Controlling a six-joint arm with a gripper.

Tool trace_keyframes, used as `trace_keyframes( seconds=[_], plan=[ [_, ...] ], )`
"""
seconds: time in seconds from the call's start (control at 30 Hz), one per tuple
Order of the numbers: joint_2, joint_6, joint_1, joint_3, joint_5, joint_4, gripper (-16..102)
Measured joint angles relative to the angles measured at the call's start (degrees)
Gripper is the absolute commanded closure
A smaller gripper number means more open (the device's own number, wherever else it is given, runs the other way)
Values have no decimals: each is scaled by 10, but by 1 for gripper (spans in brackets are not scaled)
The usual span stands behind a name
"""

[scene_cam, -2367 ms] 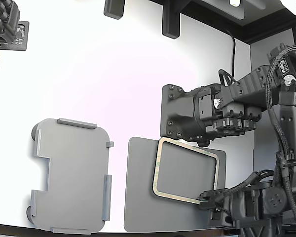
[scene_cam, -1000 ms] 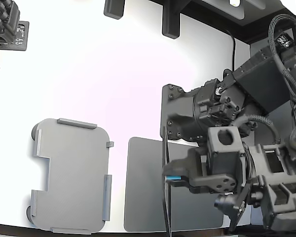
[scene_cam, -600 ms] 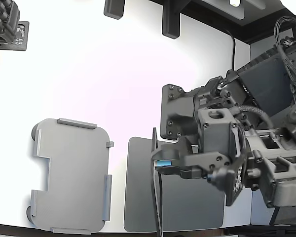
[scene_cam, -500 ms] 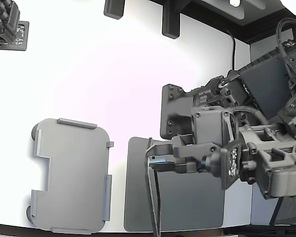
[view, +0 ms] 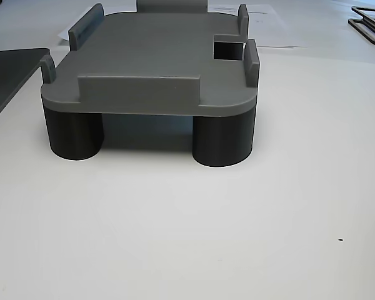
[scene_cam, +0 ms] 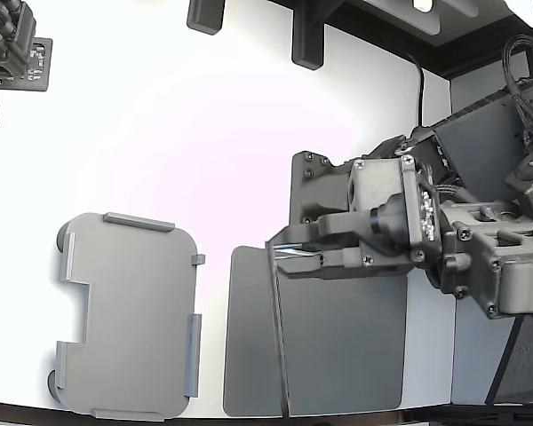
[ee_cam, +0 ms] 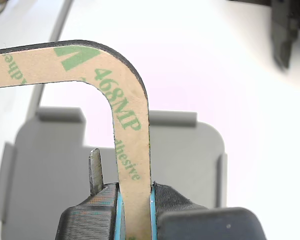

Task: Move top rectangular frame to the holder.

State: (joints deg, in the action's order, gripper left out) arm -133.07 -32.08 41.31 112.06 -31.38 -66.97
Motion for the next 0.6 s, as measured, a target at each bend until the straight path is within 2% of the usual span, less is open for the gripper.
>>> trace_keyframes(
  seconds=[0.2, 0.4, 0.5, 0.6],
  plan=[
    [-43, -98, -40, 44, -1, 56, 99],
    [-31, -221, -93, 79, 47, 139, 99],
    [-5, -302, -94, 69, 53, 139, 99],
    [34, -388, -88, 34, 51, 98, 99]
  ],
)
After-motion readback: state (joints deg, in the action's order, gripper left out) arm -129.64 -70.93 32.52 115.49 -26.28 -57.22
